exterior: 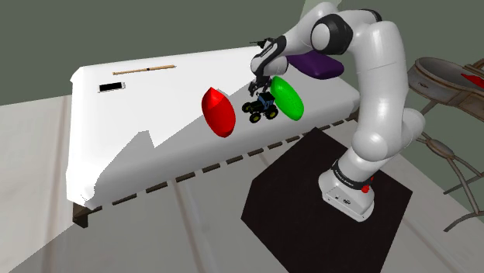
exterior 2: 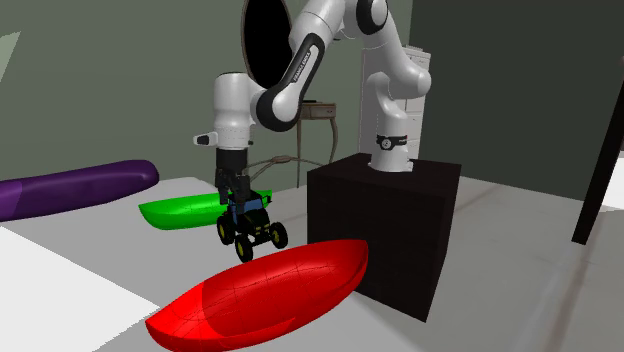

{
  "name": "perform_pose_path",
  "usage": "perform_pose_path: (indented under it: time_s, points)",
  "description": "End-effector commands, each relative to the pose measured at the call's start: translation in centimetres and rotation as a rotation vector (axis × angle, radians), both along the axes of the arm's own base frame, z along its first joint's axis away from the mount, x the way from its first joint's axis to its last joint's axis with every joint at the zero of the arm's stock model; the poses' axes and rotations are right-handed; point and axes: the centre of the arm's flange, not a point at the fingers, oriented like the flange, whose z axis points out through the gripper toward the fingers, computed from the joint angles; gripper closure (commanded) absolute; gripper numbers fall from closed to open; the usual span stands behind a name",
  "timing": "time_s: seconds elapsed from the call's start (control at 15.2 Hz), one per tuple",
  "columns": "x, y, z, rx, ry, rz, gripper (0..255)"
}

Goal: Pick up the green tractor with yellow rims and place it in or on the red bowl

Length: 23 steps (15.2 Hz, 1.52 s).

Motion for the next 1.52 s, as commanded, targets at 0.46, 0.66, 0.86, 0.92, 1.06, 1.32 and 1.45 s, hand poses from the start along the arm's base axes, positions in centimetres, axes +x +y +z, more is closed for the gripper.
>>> perform_pose_path:
  time_s: [0.46,0.66,0.86,0.92,1.06,1.32,1.45]
  points:
    - [0.1,0.0,-0.8,0.0,0.0,0.0,0]
    - [0.1,0.0,-0.8,0.0,0.0,0.0,255]
    - [0.1,0.0,-0.8,0.0,0.0,0.0,255]
    - [0.1,0.0,-0.8,0.0,0.0,0.0,255]
    - [0.1,0.0,-0.8,0.0,0.0,0.0,255]
    - [0.1,0.0,0.8,0.0,0.0,0.0,255]
    - [0.1,0.0,1.8,0.0,0.0,0.0,255]
